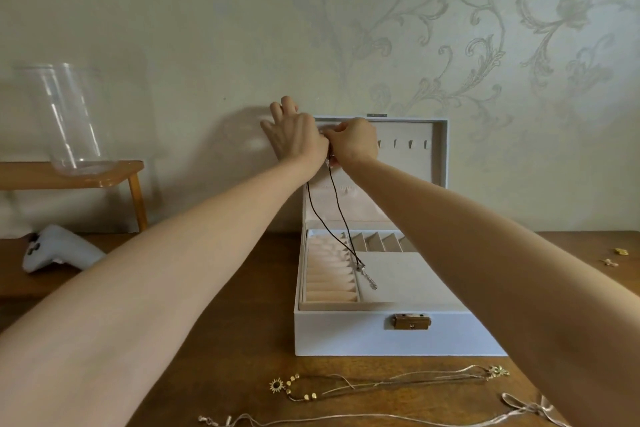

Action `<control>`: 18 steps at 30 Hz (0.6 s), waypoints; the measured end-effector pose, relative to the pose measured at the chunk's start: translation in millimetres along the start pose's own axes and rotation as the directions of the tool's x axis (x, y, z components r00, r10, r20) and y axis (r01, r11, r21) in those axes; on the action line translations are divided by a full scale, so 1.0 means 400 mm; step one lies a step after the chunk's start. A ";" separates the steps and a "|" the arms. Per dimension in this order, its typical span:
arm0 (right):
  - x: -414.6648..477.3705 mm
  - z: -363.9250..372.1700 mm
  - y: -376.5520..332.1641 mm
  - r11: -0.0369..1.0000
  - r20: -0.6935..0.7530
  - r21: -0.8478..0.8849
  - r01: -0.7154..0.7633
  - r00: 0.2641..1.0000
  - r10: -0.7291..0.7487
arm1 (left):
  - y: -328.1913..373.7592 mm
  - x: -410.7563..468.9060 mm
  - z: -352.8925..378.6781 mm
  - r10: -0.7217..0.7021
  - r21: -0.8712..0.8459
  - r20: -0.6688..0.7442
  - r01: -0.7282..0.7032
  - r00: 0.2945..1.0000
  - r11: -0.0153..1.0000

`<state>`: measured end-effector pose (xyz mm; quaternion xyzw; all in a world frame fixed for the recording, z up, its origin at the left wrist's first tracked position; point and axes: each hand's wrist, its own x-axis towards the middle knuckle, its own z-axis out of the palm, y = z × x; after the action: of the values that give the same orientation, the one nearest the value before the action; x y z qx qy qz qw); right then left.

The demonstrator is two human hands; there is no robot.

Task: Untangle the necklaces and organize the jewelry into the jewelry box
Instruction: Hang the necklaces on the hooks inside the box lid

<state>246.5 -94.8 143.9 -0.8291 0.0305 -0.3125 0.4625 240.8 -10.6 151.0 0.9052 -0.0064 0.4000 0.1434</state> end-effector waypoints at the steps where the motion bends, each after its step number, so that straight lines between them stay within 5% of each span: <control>1: 0.004 0.002 -0.003 1.000 0.000 -0.029 0.002 1.000 -0.002 | 0.006 0.001 -0.003 0.013 0.047 0.004 -0.013 1.000 0.999; 7: 0.014 0.008 0.002 0.996 0.028 -0.087 -0.026 0.999 0.029 | 0.019 0.007 -0.004 0.083 0.322 0.046 -0.094 0.995 0.942; 14: -0.006 -0.003 -0.003 0.997 0.086 -0.075 -0.027 0.996 0.033 | 0.009 -0.005 -0.002 0.095 0.214 0.105 -0.115 0.990 0.970; 18: -0.025 -0.013 -0.006 0.998 0.090 -0.011 -0.059 0.994 0.059 | -0.027 -0.017 0.030 0.158 0.095 -0.034 -0.154 0.987 0.984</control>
<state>235.0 -94.2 142.8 -0.8430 0.0353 -0.2606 0.4692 246.1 -4.1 135.8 0.8991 -0.0559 0.4285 0.0701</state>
